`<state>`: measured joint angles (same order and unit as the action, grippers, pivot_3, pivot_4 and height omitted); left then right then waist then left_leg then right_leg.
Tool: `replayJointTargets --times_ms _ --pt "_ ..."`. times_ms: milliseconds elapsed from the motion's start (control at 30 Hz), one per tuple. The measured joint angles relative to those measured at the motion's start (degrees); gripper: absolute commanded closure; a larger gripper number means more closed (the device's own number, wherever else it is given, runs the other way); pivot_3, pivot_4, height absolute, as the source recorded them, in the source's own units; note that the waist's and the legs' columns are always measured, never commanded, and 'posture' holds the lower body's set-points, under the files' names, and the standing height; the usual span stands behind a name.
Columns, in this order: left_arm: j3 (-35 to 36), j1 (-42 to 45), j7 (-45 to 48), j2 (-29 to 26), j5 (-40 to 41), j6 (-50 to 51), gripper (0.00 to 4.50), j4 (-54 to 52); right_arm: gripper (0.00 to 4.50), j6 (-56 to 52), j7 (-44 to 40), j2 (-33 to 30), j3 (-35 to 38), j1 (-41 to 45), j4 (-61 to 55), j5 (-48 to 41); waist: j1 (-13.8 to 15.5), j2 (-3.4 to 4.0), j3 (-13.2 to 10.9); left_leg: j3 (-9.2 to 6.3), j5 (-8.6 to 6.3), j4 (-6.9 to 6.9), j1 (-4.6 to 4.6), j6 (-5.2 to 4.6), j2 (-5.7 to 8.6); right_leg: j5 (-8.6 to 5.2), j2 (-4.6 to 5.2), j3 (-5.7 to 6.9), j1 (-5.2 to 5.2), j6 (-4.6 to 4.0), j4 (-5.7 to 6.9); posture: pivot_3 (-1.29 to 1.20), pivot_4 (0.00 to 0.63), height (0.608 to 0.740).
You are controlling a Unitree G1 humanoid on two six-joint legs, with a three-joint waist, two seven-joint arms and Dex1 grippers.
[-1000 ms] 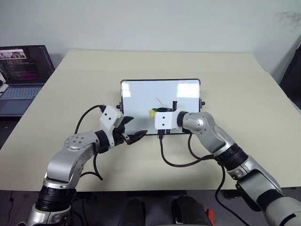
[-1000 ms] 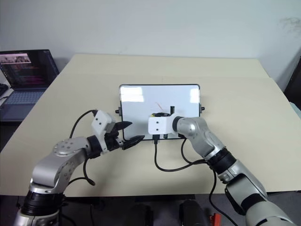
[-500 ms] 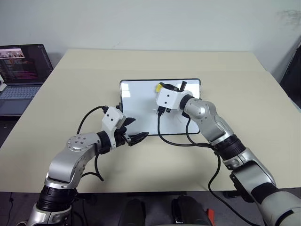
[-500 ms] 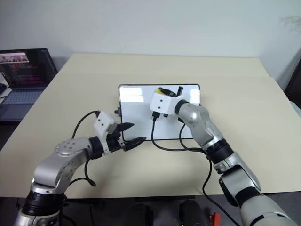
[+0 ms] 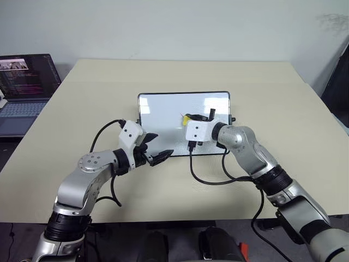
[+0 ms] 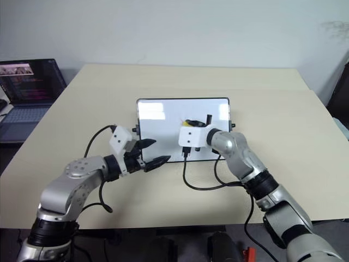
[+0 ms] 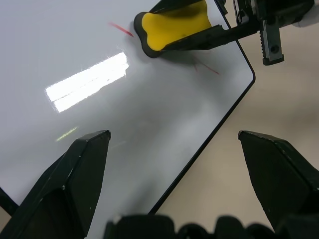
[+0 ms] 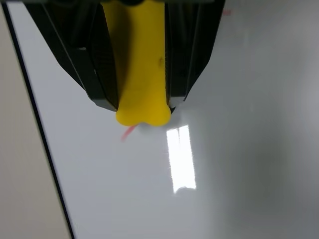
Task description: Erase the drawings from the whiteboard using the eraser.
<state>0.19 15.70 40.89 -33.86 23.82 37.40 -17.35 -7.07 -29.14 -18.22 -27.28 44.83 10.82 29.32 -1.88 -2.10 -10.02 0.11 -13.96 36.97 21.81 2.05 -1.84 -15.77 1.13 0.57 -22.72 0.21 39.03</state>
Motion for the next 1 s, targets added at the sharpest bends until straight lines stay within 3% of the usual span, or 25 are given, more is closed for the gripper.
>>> replayJointTargets --times_ms 367,1000 --pt "-0.32 -0.01 -0.09 0.17 -0.01 -0.04 0.0 0.0 3.51 0.16 3.97 2.95 1.27 2.98 3.04 0.44 0.2 0.01 -0.01 0.0 -0.03 -0.06 0.29 0.02 0.0 0.12 0.05 0.01 -0.24 -0.22 -0.07 0.0 0.15 0.74" --pt "-0.93 -0.01 -0.1 0.25 0.02 -0.04 0.0 -0.03 3.51 -3.18 -6.12 -5.54 1.4 -5.07 -6.79 0.4 0.49 -0.02 0.01 -0.07 -0.02 -0.02 -0.07 0.01 0.01 -0.04 0.07 0.07 0.17 0.04 -0.1 0.0 0.15 0.74"
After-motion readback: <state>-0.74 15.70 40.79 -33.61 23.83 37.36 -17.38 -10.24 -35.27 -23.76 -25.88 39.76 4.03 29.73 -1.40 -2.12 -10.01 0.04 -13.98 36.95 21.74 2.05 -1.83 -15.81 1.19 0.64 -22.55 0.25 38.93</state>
